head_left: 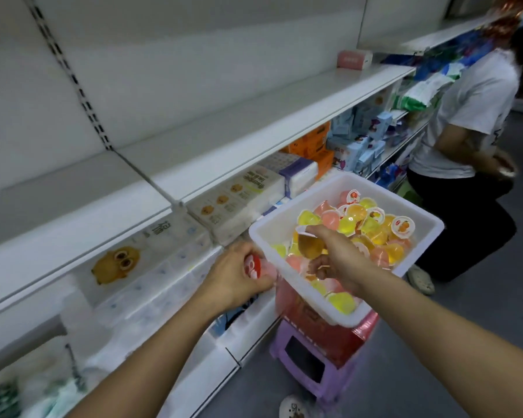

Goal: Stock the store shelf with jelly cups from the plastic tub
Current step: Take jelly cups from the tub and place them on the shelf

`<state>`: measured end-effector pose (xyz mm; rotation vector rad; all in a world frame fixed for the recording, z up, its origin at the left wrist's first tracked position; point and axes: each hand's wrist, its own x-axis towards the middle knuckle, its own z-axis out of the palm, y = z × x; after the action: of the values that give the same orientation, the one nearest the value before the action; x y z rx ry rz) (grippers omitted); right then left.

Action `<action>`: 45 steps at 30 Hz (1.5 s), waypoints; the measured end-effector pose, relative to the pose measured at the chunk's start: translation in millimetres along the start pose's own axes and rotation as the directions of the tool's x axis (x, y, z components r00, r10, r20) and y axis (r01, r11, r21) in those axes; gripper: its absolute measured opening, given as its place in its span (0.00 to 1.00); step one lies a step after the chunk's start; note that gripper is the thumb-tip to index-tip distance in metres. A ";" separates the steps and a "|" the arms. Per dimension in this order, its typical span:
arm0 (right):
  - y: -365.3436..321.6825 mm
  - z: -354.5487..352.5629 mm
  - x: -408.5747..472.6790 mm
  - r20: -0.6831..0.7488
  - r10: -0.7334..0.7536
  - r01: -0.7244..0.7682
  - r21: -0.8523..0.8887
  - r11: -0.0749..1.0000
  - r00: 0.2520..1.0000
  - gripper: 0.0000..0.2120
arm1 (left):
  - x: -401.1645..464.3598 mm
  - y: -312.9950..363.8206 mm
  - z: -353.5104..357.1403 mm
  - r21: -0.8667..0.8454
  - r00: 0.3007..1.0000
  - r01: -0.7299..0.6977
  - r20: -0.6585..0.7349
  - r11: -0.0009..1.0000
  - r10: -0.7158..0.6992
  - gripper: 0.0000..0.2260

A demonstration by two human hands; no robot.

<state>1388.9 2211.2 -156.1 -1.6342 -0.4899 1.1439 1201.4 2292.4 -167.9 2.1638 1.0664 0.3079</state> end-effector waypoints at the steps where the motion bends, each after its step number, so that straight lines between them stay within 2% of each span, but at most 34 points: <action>1: -0.5 11.2 -8.5 0.054 -0.010 0.009 0.017 1.000 0.998 0.18 | -15.5 -3.1 -7.8 -0.039 0.999 0.033 -0.034 0.999 -0.034 0.22; 4: 1.2 50.7 -37.7 0.211 -0.029 0.019 0.048 0.999 0.977 0.20 | -59.0 -10.9 -33.4 -0.103 0.986 0.092 -0.128 0.990 -0.105 0.24; 8: 3.7 108.5 -74.8 0.413 -0.022 0.008 0.034 0.999 0.910 0.29 | -111.6 -28.4 -76.6 -0.051 0.965 0.126 -0.225 0.991 -0.134 0.20; 13: -13.7 164.3 -112.6 0.567 -0.058 0.100 -0.043 0.994 0.822 0.20 | -172.3 -41.9 -130.9 0.006 0.918 0.161 -0.369 0.987 -0.147 0.18; 17: -36.3 211.3 -136.0 0.607 -0.149 0.284 -0.133 0.949 0.780 0.23 | -214.2 -56.0 -168.1 -0.048 0.854 0.222 -0.472 0.974 -0.218 0.18; 20: -44.8 256.5 -152.5 0.617 -0.224 0.390 -0.147 0.909 0.755 0.24 | -245.7 -71.9 -195.2 -0.067 0.778 0.288 -0.566 0.955 -0.274 0.21; 24: -42.8 319.9 -163.8 0.688 -0.258 0.442 -0.103 0.891 0.678 0.28 | -284.1 -101.4 -231.1 -0.109 0.675 0.370 -0.651 0.923 -0.347 0.25; 26: -42.0 350.4 -164.7 0.720 -0.259 0.467 -0.101 0.879 0.644 0.24 | -298.1 -117.9 -249.3 -0.128 0.634 0.393 -0.679 0.910 -0.369 0.26; 31: -46.7 438.8 -158.1 0.751 -0.255 0.533 -0.151 0.832 0.610 0.17 | -322.9 -155.0 -305.9 -0.141 0.565 0.438 -0.725 0.888 -0.394 0.22; 34: -44.6 499.8 -145.0 0.743 -0.301 0.644 -0.221 0.733 0.597 0.21 | -334.5 -176.7 -343.2 -0.136 0.537 0.459 -0.745 0.878 -0.396 0.17; 37: -41.0 560.2 -131.8 0.693 -0.342 0.694 -0.315 0.648 0.634 0.23 | -344.4 -198.7 -376.4 -0.111 0.498 0.475 -0.784 0.873 -0.370 0.22; 39: -40.6 594.5 -126.4 0.670 -0.365 0.720 -0.378 0.582 0.646 0.24 | -349.6 -210.4 -395.1 -0.099 0.490 0.479 -0.794 0.872 -0.359 0.22; 41: -42.7 621.6 -122.5 0.664 -0.388 0.739 -0.392 0.547 0.640 0.27 | -353.6 -221.0 -411.1 -0.103 0.484 0.484 -0.796 0.869 -0.364 0.20; 45: -46.6 658.8 -115.7 0.679 -0.429 0.783 -0.372 0.499 0.596 0.30 | -359.4 -244.0 -433.3 -0.181 0.447 0.486 -0.789 0.855 -0.421 0.24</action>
<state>778.8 2475.7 -70.5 -1.4207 -1.8817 0.8184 616.7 2327.7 14.8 1.6390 2.1551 1.0911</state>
